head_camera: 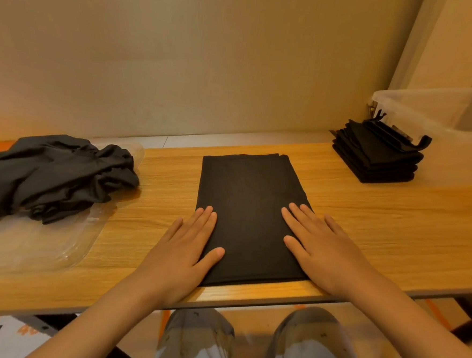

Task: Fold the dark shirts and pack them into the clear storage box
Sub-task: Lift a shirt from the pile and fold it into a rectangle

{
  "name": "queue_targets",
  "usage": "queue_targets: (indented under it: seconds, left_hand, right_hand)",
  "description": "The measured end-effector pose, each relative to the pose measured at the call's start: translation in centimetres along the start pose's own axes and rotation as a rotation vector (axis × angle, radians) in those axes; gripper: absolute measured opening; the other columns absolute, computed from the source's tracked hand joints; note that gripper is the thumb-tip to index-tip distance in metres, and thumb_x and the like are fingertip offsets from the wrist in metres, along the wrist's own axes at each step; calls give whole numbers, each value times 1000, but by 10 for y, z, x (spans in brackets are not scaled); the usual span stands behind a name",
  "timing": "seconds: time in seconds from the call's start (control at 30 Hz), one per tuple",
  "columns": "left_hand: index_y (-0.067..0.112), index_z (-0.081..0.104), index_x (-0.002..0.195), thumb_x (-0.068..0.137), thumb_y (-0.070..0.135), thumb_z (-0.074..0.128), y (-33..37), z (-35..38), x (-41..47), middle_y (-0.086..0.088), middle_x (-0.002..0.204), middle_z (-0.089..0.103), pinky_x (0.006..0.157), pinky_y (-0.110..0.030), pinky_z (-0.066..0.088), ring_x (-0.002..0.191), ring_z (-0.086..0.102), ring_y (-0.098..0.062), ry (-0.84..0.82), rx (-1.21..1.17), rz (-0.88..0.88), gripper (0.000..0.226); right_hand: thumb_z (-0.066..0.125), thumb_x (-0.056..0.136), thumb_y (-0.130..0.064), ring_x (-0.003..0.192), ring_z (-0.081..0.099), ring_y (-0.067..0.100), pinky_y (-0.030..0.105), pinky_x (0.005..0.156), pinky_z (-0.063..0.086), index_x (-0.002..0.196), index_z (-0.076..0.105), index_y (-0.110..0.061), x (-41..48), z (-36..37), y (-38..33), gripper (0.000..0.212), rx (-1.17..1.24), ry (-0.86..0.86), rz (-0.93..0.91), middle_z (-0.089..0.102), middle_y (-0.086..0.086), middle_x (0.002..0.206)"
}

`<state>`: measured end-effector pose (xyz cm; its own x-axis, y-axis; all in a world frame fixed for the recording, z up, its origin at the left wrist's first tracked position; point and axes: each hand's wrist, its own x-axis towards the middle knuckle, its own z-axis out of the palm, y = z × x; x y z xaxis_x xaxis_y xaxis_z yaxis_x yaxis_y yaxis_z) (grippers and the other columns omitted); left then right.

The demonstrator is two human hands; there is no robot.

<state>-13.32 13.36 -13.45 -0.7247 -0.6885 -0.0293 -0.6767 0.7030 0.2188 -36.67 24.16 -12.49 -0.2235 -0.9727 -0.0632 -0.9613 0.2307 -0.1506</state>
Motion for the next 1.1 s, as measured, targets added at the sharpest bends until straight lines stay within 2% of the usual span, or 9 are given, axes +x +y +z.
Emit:
queue_targets:
  seconds: [0.23,0.47,0.6,0.87,1.0,1.1]
  left_hand:
    - [37,-20,145,55,86,-28,-4,0,-2,22,153,-24,113,-18,-17,134,-28,13,6,-18,9,102]
    - [33,-19,147,54,84,-31,-2,3,-4,19,153,-24,114,-19,-15,138,-25,8,43,6,-11,107]
    - [29,-18,150,56,86,-27,2,3,-6,16,152,-25,112,-17,-15,140,-22,5,66,6,-44,110]
    - [27,-15,151,53,84,-32,1,5,-5,13,156,-21,114,-20,-14,141,-21,2,66,24,-48,115]
    - [25,-17,150,60,86,-19,4,2,-6,10,155,-26,114,-20,-14,142,-23,0,57,21,-70,108]
    - [24,-16,150,55,89,-22,5,1,-8,11,153,-25,113,-19,-11,142,-20,1,52,17,-85,116]
  right_hand:
    - [14,103,-41,145,-14,3,33,120,-6,151,-8,-33,1,1,2,53,26,5,1,-9,-14,160]
    - [7,101,-44,145,-12,3,32,120,-5,152,-6,-30,-2,5,0,55,23,58,20,-7,-12,161]
    - [17,102,-45,146,-10,4,28,118,-7,153,-6,-23,-2,8,-2,60,42,97,72,-7,-7,161]
    - [18,103,-44,147,-13,10,28,116,-9,154,-4,-19,-1,6,-3,61,35,87,65,-7,-2,162]
    - [14,102,-45,146,-16,13,30,117,-8,153,-6,-21,-1,6,-4,60,14,77,97,-10,0,161]
    - [16,103,-45,147,-12,12,29,117,-5,153,-6,-22,-2,7,-5,60,45,73,104,-9,-1,161]
